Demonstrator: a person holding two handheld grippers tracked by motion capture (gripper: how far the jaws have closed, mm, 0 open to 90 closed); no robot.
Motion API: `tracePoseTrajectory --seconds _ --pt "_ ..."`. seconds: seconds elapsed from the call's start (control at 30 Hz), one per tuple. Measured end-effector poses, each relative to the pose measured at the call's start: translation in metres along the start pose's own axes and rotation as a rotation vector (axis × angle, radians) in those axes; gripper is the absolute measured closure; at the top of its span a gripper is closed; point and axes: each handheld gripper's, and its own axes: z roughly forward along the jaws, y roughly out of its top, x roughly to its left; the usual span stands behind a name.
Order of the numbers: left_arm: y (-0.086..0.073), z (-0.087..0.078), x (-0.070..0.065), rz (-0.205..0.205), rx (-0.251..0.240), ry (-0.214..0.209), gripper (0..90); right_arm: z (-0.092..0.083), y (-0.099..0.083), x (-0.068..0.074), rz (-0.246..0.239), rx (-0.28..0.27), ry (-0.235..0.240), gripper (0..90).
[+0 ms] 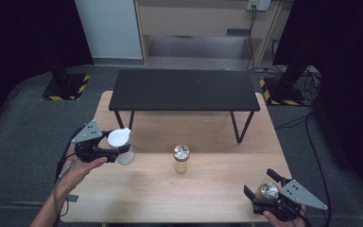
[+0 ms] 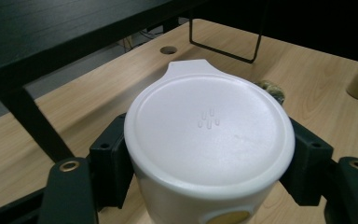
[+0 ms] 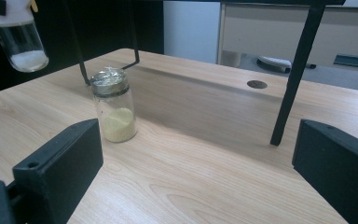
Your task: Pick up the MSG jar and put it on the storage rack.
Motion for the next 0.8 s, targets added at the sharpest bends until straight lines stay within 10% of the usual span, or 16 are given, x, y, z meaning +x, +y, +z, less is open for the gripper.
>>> tracePoseTrajectory --seconds 0.37,0.8 --pt "0.025 0.005 0.004 0.018 -0.015 -0.088 29.8 0.000 0.000 0.000 -0.001 0.000 0.003 2.5" --pt "0.055 0.004 0.012 0.028 -0.002 -0.089 29.8 0.001 0.000 -0.001 0.003 0.000 0.006 2.6"
